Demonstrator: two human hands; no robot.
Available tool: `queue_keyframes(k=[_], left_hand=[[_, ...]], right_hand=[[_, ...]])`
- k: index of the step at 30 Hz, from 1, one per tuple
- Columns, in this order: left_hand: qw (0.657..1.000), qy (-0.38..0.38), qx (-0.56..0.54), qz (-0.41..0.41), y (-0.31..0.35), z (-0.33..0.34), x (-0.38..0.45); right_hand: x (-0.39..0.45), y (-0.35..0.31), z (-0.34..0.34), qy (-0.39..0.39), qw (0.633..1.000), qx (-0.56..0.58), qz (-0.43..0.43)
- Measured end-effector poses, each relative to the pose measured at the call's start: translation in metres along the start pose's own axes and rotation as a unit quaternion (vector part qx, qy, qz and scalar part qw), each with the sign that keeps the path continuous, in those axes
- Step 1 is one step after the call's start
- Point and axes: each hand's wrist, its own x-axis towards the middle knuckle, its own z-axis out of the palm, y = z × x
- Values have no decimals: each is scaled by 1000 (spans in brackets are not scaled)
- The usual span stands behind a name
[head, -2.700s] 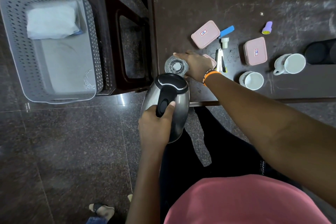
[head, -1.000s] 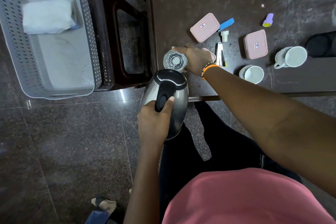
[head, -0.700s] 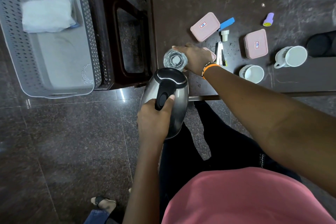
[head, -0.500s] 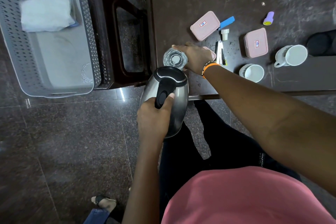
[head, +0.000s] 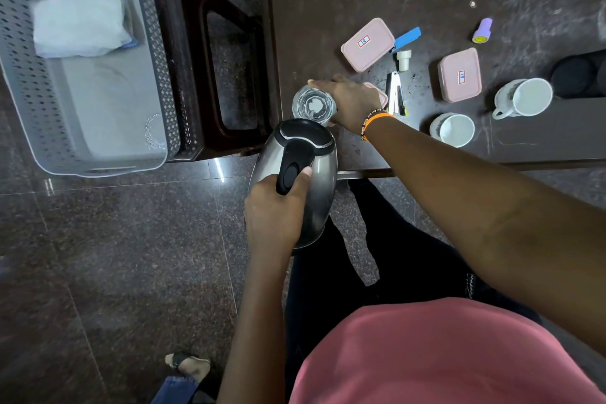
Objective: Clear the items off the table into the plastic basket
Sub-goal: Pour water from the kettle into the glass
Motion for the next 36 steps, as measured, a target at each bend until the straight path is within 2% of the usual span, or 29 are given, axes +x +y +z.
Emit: queue_keyframes(k=[36], left_hand=[[1000, -1, 10, 13, 7, -2, 2]], right_hand=[[1, 1, 2, 7, 1000, -6, -2]])
